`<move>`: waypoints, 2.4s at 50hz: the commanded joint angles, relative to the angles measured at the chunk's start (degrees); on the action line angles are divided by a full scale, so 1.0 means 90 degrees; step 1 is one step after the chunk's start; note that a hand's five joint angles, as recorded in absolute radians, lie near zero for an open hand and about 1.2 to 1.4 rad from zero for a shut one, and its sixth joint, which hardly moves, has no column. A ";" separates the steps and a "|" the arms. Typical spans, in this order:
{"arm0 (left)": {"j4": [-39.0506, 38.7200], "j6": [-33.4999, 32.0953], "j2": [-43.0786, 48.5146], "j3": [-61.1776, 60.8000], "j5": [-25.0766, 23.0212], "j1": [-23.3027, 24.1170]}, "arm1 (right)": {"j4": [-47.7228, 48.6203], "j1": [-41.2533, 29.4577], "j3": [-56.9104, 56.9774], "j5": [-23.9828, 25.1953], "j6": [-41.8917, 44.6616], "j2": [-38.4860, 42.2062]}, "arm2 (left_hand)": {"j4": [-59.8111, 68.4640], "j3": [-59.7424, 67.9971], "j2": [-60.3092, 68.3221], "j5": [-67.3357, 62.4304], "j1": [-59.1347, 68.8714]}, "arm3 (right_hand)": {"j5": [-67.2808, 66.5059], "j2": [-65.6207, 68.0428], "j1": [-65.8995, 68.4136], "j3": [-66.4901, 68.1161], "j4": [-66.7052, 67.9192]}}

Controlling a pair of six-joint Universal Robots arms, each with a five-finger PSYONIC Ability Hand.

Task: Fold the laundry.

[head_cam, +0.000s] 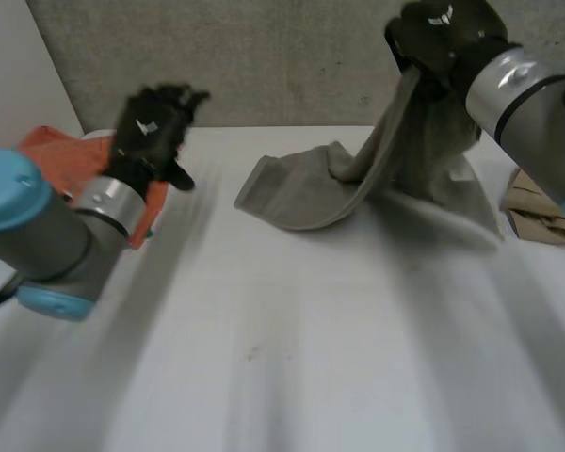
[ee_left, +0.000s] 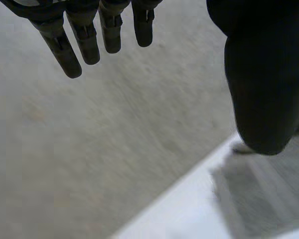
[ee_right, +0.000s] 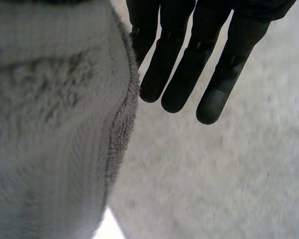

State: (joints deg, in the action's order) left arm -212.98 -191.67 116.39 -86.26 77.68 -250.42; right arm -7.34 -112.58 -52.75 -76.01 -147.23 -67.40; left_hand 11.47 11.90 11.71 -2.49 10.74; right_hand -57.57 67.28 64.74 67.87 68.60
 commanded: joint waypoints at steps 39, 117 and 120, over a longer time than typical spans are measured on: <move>0.2523 0.1716 -0.1777 -0.1309 0.0774 -0.0242 | -0.0689 -0.1201 -0.0428 -0.1124 -0.0096 -0.1427 | 0.0443 0.0395 0.0417 -0.0330 0.0524 | -0.1381 0.1414 0.1695 0.1348 0.1266; 0.2102 0.1162 -0.2466 -0.1266 -0.0633 -0.1873 | -0.3248 0.1367 -0.1151 -0.0412 0.1760 -0.0433 | 0.7614 0.7566 0.7588 -0.7501 0.7696 | -0.1381 0.1414 0.1695 0.1348 0.1266; 0.2102 0.0392 -0.1404 -0.0391 -0.0516 -0.1689 | -0.2829 0.1367 -0.0605 -0.0422 0.1701 0.0202 | 0.7614 0.7566 0.7588 -0.7501 0.7696 | -0.1381 0.1414 0.1695 0.1348 0.1266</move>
State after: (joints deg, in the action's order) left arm -193.92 -176.89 87.53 -99.89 71.36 -267.90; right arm -37.36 -100.42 -63.46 -79.24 -132.95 -75.74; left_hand 68.77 68.64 68.60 -55.67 66.83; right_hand -57.59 67.28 64.74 67.87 68.61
